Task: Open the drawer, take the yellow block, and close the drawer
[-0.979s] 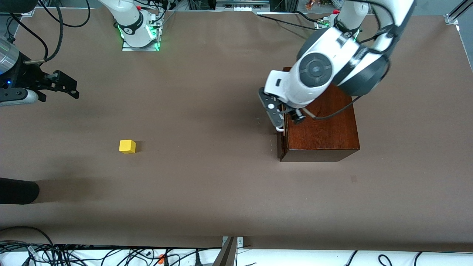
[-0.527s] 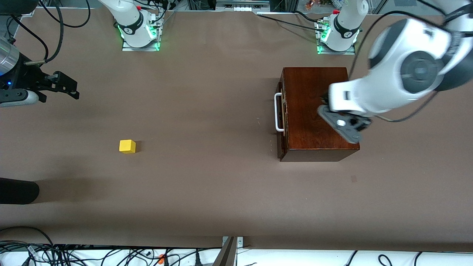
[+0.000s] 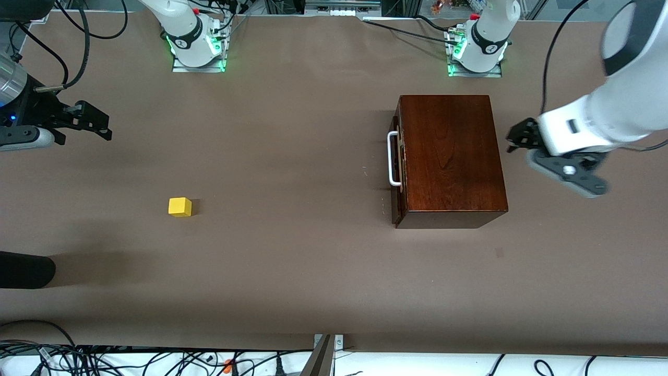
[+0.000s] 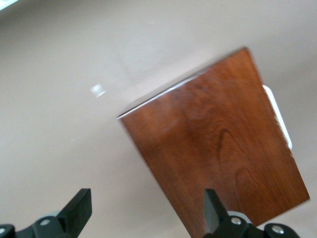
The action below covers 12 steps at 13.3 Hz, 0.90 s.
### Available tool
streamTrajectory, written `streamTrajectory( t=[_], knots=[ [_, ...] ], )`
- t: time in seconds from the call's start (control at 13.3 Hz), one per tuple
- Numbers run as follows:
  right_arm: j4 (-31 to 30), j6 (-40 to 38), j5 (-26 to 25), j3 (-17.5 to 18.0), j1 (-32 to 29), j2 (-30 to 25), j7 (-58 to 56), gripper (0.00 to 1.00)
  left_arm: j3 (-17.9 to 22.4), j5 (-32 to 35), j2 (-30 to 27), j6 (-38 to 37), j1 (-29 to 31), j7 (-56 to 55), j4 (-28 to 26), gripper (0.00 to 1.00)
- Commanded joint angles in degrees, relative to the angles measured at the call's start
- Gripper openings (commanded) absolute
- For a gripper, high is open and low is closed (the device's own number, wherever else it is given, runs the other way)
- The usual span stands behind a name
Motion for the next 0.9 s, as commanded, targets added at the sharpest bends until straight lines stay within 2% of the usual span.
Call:
streamTrajectory(
  t=[0.0, 0.23, 0.3, 0.45, 0.75, 0.83],
  knots=[
    [1.5, -0.5, 0.3, 0.3, -0.5, 0.5, 0.0, 1.0, 7.7, -0.6, -5.0, 0.0, -6.1, -10.4, -4.4, 1.0],
    [1.5, -0.5, 0.3, 0.3, -0.5, 0.5, 0.0, 1.0, 18.3, -4.2, -13.3, 9.8, -11.8, -13.9, -15.3, 1.0],
    [1.5, -0.5, 0.3, 0.3, -0.5, 0.5, 0.0, 1.0, 20.7, -5.5, -15.9, 13.0, -12.4, -13.8, -19.5, 1.0],
    [1.5, -0.5, 0.3, 0.3, -0.5, 0.5, 0.0, 1.0, 20.9, -5.6, -19.7, 18.6, -12.5, -13.6, -25.9, 1.0],
    [1.5, -0.5, 0.3, 0.3, -0.5, 0.5, 0.0, 1.0, 20.6, -4.4, -19.2, 17.4, -12.4, -13.4, -26.6, 1.0],
    [1.5, -0.5, 0.3, 0.3, -0.5, 0.5, 0.0, 1.0, 20.5, -2.3, -18.5, 16.0, -12.5, -13.4, -25.9, 1.0]
  ],
)
